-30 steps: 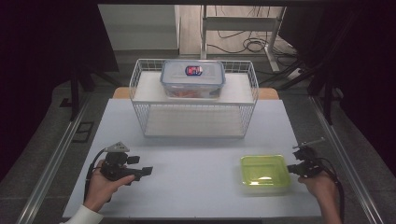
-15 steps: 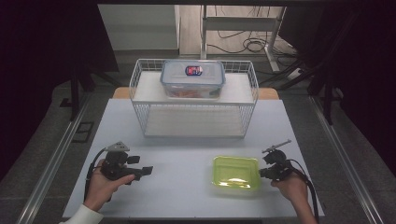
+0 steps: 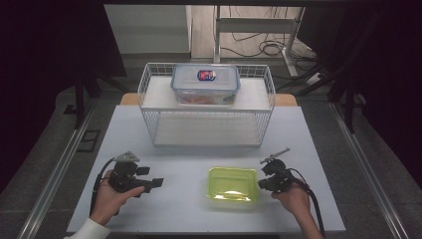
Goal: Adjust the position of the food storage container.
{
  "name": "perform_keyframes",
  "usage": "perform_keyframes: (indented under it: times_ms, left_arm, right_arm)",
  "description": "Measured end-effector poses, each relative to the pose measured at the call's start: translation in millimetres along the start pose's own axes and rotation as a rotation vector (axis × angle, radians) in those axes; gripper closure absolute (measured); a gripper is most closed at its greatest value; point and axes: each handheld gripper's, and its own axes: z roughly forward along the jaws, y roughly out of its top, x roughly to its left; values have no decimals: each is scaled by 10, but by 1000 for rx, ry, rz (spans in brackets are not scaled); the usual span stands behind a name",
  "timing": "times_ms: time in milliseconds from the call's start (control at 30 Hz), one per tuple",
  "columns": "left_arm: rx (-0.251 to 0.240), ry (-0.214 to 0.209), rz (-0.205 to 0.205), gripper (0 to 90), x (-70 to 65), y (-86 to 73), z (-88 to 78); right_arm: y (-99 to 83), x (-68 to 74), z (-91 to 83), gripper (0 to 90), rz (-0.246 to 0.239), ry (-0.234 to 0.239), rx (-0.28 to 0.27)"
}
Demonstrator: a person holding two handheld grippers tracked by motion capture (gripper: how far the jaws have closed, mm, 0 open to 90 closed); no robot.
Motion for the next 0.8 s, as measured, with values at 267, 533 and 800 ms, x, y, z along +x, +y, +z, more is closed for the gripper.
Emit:
perform_keyframes:
  times_ms: [267,533,800]
  left_arm:
    - [13,2,-3,237,1,-5,21]
    - [16,4,-2,237,0,-1,43]
    - [3,-6,-11,237,-17,2,19]
  right_arm:
    - [154,220,107,893,-37,9,-8]
    - [302,468,210,892,-91,34,-21]
    - [319,542,232,892,-112,28,-41]
